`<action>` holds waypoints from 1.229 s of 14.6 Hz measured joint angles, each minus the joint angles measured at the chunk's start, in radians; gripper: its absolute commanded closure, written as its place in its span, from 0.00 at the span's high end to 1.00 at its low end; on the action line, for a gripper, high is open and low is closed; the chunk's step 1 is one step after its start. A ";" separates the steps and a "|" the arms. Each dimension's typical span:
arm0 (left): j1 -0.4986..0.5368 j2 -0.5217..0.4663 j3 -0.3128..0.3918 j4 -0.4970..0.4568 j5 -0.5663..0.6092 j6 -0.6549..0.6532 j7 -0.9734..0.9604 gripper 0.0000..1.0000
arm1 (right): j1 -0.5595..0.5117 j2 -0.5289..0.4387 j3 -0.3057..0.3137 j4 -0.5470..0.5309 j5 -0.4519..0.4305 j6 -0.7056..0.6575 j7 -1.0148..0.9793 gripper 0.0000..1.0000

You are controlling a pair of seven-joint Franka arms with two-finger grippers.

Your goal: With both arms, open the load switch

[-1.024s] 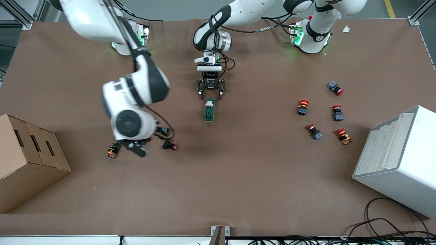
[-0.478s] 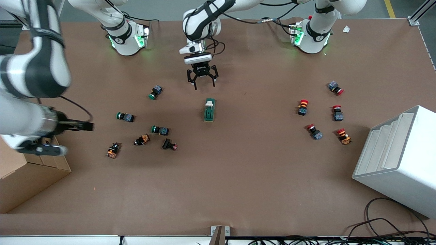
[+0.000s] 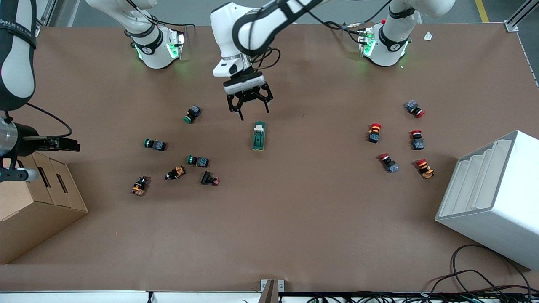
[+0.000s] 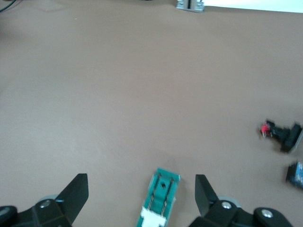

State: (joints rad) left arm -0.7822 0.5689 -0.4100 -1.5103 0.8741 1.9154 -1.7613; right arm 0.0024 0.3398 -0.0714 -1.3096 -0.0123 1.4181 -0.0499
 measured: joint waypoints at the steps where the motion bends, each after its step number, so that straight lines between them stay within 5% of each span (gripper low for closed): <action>1: 0.039 -0.025 0.000 0.012 -0.043 0.000 0.058 1.00 | 0.000 -0.001 0.001 0.014 -0.001 -0.014 0.000 1.00; 14: 0.564 -0.275 0.016 0.079 -0.528 -0.074 0.824 1.00 | -0.007 -0.063 0.021 0.038 -0.001 -0.070 0.000 1.00; 18: 0.626 -0.348 0.108 0.081 -0.651 -0.150 1.135 1.00 | -0.005 -0.159 0.025 -0.076 -0.001 -0.019 0.000 1.00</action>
State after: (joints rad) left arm -0.1565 0.2211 -0.3016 -1.4293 0.2235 1.7651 -0.6265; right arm -0.0026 0.1804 -0.0461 -1.3852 -0.0138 1.3986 -0.0503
